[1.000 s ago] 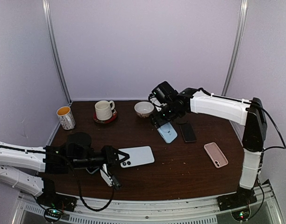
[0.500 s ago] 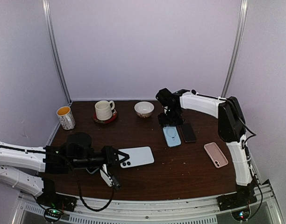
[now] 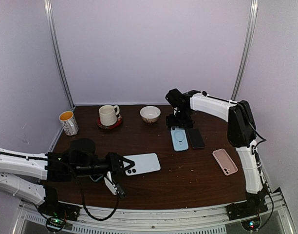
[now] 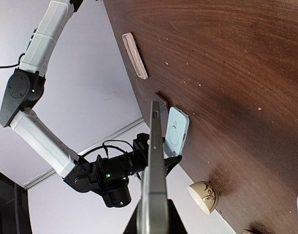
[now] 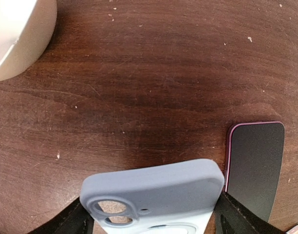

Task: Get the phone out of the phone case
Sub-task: Place the phone case at the center of the board, then pass from the left arm to the right

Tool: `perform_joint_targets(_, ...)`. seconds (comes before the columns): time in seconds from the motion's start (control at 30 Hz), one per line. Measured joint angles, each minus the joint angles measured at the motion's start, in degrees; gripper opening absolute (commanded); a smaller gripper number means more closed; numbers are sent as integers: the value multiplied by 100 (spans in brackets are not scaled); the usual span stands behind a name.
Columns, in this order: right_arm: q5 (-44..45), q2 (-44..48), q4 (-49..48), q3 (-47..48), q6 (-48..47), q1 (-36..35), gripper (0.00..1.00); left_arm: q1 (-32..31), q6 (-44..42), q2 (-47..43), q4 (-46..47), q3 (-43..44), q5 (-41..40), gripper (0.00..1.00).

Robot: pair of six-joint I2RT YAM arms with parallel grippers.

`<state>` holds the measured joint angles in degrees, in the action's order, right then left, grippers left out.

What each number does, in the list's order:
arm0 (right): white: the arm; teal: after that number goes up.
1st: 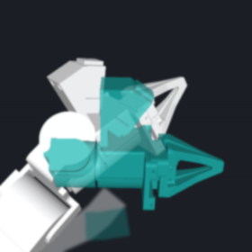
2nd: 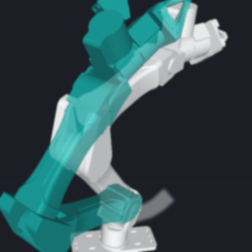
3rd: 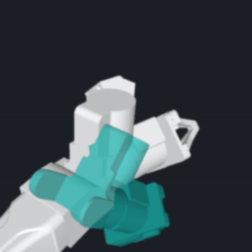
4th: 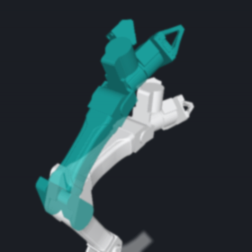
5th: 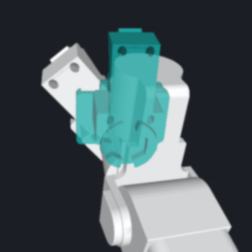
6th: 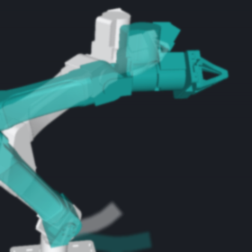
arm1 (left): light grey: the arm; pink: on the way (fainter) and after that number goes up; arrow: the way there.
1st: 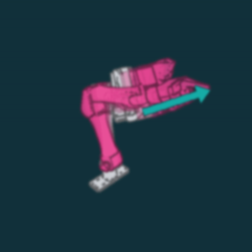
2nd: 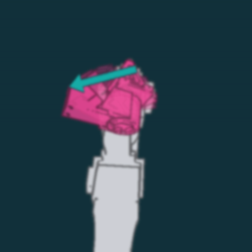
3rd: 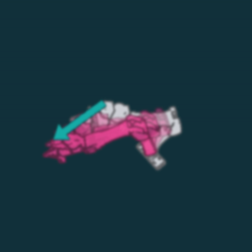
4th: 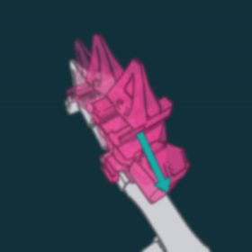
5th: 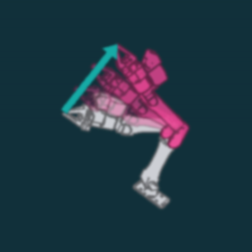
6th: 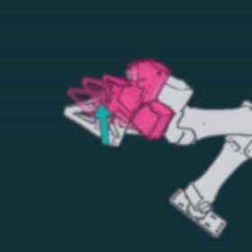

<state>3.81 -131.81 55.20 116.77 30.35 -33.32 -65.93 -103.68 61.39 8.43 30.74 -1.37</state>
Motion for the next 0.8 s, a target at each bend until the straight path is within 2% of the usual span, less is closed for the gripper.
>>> perform_joint_targets(0.17, -4, 2, 55, 42, -37, 33, 99, 0, 0, 0, 0, 0, 0, 0)
perform_joint_targets(0.4, -109, 404, 44, -22, -470, 33, 100, 0, 0, 2, -4, 0, 0, 0)
perform_joint_targets(0.53, -380, 1427, -236, -634, -1027, 15, 100, 0, 0, 2, -9, 0, 0, 0)
perform_joint_targets(0.8, -979, 3832, -1307, -2597, -2739, -343, 100, 0, 2, 7, -72, 0, 2, 0)
